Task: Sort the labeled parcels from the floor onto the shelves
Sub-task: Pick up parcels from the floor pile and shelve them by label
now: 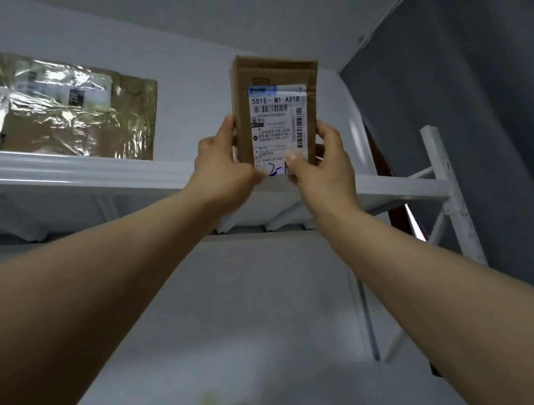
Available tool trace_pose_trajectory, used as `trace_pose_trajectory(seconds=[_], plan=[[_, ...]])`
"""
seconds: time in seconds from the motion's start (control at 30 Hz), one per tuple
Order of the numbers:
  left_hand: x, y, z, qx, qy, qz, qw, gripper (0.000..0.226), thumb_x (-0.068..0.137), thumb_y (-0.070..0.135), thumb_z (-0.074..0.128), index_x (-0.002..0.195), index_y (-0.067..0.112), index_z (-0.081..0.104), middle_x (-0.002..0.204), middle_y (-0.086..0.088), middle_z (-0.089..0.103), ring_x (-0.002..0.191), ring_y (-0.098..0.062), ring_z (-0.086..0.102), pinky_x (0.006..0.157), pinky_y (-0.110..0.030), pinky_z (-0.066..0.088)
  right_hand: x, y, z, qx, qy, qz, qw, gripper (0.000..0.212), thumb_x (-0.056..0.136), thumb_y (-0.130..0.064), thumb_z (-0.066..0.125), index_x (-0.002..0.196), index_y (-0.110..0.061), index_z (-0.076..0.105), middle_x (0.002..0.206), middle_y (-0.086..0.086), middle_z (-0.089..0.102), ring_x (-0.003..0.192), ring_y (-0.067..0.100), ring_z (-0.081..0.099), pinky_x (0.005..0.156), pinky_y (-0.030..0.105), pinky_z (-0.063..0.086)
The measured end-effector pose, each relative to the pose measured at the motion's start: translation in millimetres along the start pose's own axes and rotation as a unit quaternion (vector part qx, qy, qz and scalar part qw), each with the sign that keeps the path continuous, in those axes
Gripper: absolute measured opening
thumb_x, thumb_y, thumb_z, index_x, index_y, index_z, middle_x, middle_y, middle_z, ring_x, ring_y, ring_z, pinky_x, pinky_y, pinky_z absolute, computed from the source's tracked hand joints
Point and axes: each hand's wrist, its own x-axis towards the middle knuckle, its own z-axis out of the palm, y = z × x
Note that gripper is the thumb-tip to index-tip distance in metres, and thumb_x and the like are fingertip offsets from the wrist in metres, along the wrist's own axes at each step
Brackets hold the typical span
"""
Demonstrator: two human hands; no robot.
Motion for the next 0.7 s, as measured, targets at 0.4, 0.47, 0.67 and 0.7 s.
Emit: trace_pose_trajectory(seconds=[0.4, 0.47, 0.67, 0.7], plan=[[31, 15, 104, 0.012, -0.071, 0.011, 0.997, 0.071, 0.084, -0.007, 0.044, 0.149, 0.021, 0.031, 0.146, -0.003, 0.034, 0.125, -0.020, 0.049, 0.094, -0.025, 0.052, 66, 49, -92, 0.006, 0.077, 0.018, 0.997, 0.031, 0.098, -0.007, 0.058, 0.109, -0.029, 0.040, 0.106, -0.003, 0.070, 0.086, 0.009, 0.071, 0.075, 0.027, 0.061], [41, 18, 130, 0.022, -0.101, 0.005, 0.995, 0.075, 0.082, -0.006, 0.044, 0.150, 0.022, 0.032, 0.151, -0.007, 0.035, 0.133, -0.027, 0.046, 0.101, -0.029, 0.046, 85, 67, -111, -0.007, 0.081, 0.015, 0.997, 0.031, 0.098, -0.005, 0.057, 0.108, -0.028, 0.041, 0.107, -0.003, 0.069, 0.088, 0.011, 0.071, 0.080, 0.032, 0.062], [81, 18, 195, 0.087, -0.140, -0.023, 0.986, 0.070, 0.086, -0.012, 0.039, 0.149, 0.017, 0.038, 0.144, -0.006, 0.051, 0.131, -0.025, 0.048, 0.092, -0.024, 0.041, 153, 126, -147, -0.038, 0.040, 0.032, 0.998, 0.033, 0.097, -0.003, 0.058, 0.110, -0.028, 0.042, 0.100, -0.007, 0.066, 0.087, 0.011, 0.069, 0.085, 0.038, 0.061], [88, 15, 206, 0.108, -0.139, -0.030, 0.984, 0.069, 0.085, -0.010, 0.039, 0.148, 0.018, 0.040, 0.142, -0.007, 0.052, 0.129, -0.027, 0.048, 0.091, -0.027, 0.043, 162, 136, -152, -0.051, 0.032, 0.031, 0.998, 0.033, 0.097, -0.003, 0.059, 0.109, -0.029, 0.042, 0.099, -0.008, 0.066, 0.088, 0.012, 0.069, 0.086, 0.039, 0.061]])
